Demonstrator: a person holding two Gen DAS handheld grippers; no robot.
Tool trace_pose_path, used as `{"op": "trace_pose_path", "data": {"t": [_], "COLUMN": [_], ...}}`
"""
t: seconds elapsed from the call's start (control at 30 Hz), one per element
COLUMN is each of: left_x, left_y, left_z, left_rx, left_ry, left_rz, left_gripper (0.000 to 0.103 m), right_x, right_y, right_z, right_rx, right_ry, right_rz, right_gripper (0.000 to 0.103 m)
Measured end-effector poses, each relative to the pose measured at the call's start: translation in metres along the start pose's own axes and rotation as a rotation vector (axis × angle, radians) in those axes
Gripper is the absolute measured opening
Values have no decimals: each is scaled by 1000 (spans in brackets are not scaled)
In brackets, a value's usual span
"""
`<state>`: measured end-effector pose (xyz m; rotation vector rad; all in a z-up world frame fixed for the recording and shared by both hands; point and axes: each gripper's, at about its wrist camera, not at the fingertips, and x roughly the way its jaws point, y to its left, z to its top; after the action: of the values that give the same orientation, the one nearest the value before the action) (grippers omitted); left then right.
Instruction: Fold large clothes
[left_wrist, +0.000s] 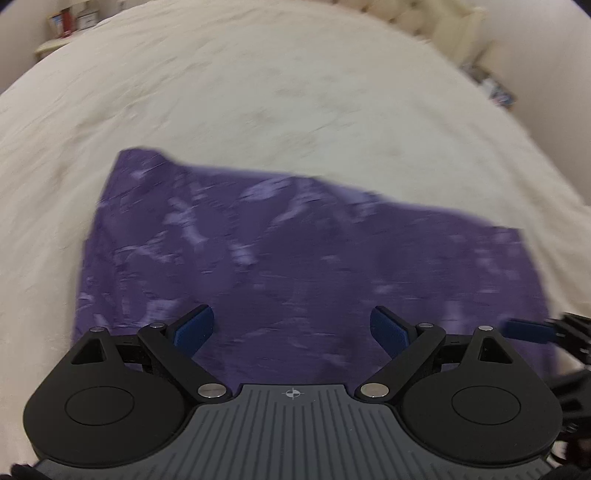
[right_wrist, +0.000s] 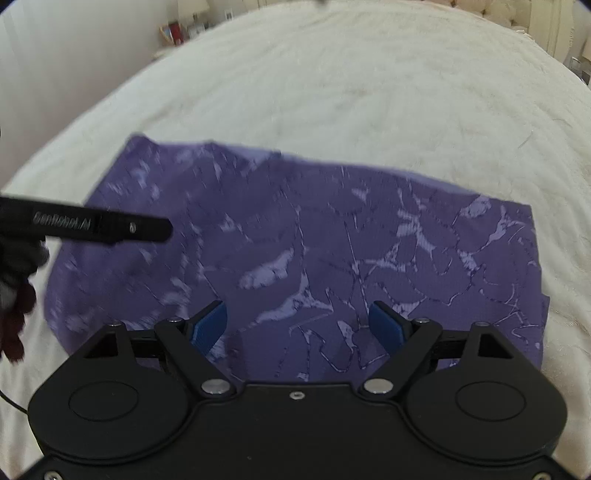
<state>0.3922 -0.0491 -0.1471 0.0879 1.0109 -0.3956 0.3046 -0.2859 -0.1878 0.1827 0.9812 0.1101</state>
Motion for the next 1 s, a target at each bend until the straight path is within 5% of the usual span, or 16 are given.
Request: {"op": "trace_pose_path", "data": {"t": [0.27,0.47,0.67,1.0], "left_x": [30,42,19,-33], "left_y": [38,59,71,106], "left_z": [19,28,25,-30], "left_rx": [1,-5,-35,-146], "left_ry": [13,52,26,76], "left_rz": [160,117,51,55], "left_gripper": [93,94,94,94], "right_x": [30,42,23,-46], "right_y": [-35,-80,-95,-109], "right_z": [16,27,30,-29], "right_rx": [14,181,240,367], "right_ry": [34,57,21,-14], "right_rz": [-118,-187,-123,-79], "right_gripper": [94,97,98,99]}}
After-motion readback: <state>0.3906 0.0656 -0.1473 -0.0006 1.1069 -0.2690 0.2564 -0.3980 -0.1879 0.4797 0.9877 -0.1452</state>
